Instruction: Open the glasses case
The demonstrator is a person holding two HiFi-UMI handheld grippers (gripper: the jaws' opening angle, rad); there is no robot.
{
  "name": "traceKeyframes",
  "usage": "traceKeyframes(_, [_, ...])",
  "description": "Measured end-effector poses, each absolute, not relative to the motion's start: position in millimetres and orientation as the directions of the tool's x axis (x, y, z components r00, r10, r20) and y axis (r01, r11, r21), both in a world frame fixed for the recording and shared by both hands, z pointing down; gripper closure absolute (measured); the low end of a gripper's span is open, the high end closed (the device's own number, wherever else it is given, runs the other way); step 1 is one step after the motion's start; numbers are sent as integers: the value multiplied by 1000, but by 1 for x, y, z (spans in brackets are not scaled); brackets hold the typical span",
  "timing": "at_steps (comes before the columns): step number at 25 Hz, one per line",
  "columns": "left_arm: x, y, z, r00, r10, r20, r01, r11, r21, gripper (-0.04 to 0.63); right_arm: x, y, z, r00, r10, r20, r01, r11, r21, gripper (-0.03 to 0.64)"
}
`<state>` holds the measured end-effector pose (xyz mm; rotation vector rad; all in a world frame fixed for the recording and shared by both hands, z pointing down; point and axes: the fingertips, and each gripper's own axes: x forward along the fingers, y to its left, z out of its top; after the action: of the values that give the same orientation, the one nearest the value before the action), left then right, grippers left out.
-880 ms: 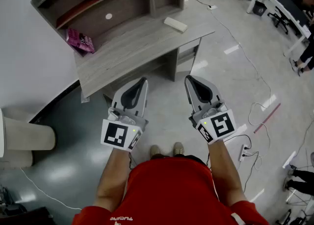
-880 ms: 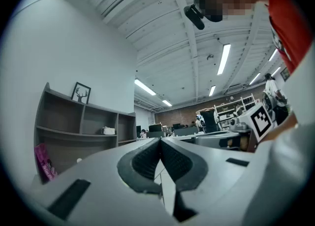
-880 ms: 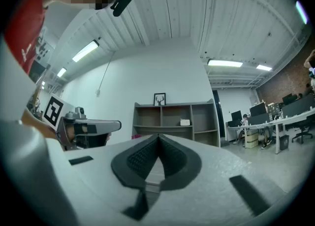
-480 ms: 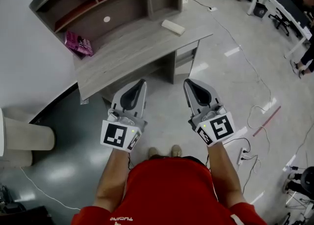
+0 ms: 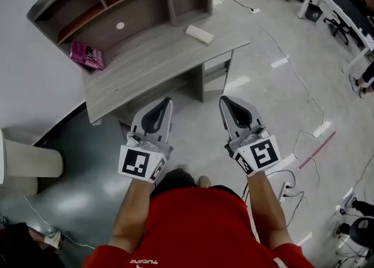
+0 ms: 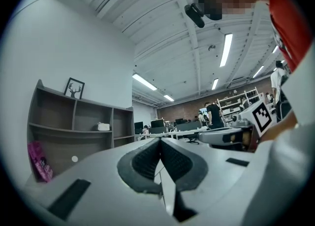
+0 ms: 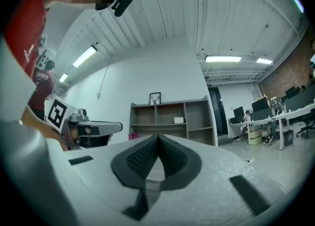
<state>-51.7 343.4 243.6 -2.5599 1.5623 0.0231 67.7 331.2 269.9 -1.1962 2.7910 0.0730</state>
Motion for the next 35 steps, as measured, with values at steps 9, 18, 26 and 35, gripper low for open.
traceKeyframes(9, [-54, 277, 255, 458, -884, -89, -887, -449, -104, 586, 61, 270, 277, -693, -714, -101, -719, 694, 32, 614])
traceKeyframes(18, [-77, 161, 278, 496, -864, -88, -868, -493, -50, 586, 42, 168, 284, -670, -741, -57, -742, 665, 77, 613])
traceKeyframes(26, [-109, 52, 288, 532, -844, -65, -846, -528, -70, 586, 18, 63, 294, -626, -779, -32, -780, 623, 60, 612])
traceKeyframes(35, [-113, -11, 328, 572, -819, 46, -818, -574, -42, 586, 10, -2, 319, -605, -795, 42, -794, 606, 49, 612])
